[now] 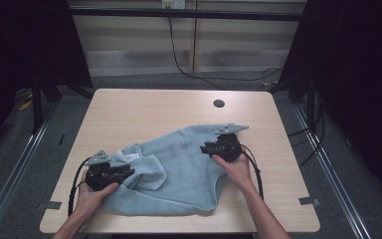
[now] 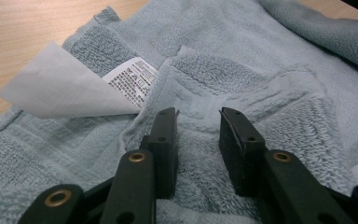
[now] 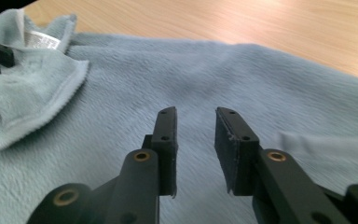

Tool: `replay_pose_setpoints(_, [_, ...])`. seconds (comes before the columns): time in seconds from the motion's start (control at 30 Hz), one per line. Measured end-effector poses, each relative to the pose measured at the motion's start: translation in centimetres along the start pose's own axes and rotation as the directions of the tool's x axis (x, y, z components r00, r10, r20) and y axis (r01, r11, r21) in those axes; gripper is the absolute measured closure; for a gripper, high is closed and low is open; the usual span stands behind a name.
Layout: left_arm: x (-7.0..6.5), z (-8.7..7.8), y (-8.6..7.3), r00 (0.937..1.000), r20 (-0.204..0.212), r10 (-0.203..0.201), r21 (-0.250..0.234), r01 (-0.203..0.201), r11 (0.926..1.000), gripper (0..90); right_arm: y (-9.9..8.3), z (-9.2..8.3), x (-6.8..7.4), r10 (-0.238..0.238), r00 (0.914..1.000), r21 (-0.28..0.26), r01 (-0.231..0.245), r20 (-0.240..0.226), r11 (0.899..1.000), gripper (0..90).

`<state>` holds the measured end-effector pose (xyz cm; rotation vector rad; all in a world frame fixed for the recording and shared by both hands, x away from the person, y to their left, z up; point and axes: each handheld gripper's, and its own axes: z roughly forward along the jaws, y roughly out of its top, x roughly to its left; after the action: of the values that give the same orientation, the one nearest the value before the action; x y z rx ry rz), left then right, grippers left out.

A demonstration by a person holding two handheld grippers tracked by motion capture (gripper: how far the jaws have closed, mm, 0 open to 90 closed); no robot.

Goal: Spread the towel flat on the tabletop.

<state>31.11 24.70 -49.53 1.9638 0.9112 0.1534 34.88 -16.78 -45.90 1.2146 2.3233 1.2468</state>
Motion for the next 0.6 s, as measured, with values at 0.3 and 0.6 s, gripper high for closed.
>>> replay_pose_setpoints(0.3, [0.1,0.3,0.0,1.0000,-0.003,-0.006,0.002,0.006,1.0000,65.9,-3.6,-2.3,-3.4,0.046,0.9951,0.048,-0.051,0.087,0.998,51.4])
replay_pose_setpoints(0.6, [0.1,0.3,-0.1,1.0000,0.000,-0.004,0.005,0.004,1.0000,65.8,-4.6,-1.6,-2.7,0.014,0.9972,0.074,-0.019,0.073,0.997,85.0])
